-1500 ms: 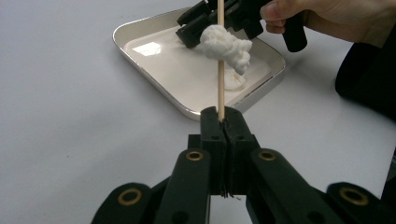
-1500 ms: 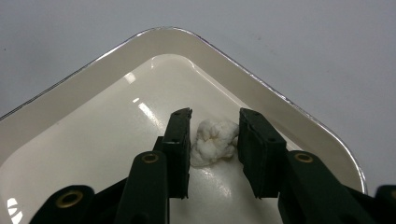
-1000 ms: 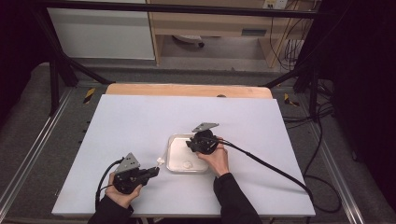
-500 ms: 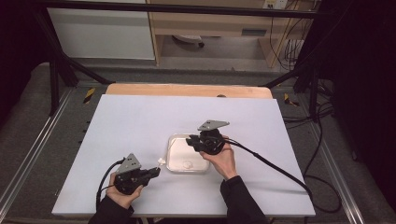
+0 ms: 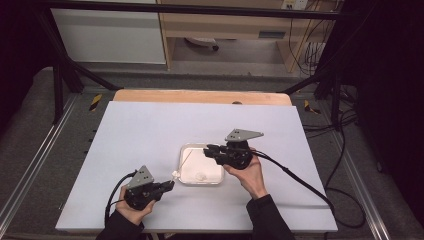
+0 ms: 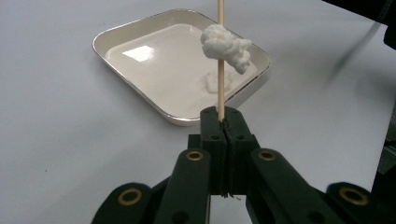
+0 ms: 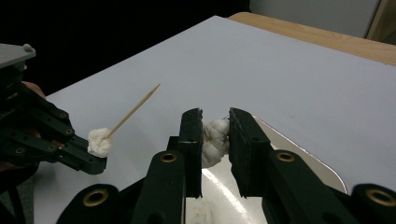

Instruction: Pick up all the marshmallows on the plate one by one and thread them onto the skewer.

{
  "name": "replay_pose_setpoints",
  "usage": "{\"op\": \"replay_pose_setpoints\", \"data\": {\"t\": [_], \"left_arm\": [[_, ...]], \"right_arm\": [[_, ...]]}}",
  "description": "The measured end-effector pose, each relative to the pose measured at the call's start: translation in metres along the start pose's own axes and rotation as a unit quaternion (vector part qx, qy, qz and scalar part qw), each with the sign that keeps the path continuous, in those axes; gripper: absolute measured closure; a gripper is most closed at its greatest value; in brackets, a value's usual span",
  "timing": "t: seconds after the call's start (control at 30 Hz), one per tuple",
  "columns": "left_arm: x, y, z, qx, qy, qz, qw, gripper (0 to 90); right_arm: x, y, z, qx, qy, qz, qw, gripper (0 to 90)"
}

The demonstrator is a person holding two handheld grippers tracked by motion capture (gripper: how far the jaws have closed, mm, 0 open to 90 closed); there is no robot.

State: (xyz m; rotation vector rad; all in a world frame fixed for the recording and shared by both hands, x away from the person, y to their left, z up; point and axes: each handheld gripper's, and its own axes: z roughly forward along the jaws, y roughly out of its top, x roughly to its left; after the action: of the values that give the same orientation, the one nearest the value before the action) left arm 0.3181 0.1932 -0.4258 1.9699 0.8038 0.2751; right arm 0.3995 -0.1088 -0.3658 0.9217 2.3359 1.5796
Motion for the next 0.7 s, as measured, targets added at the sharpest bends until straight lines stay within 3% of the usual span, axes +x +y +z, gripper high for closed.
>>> {"op": "replay_pose_setpoints", "data": {"t": [0.37, 0.7], "left_arm": [[-0.010, 0.001, 0.004, -0.016, -0.010, 0.012, 0.9997, 88.4], [-0.024, 0.001, 0.011, -0.027, -0.016, 0.024, 0.9992, 88.4]], "right_arm": [[0.000, 0.002, -0.025, -0.029, 0.018, 0.016, 0.9993, 75.3], [0.004, 0.008, -0.032, -0.060, 0.059, 0.040, 0.9957, 75.1]]}}
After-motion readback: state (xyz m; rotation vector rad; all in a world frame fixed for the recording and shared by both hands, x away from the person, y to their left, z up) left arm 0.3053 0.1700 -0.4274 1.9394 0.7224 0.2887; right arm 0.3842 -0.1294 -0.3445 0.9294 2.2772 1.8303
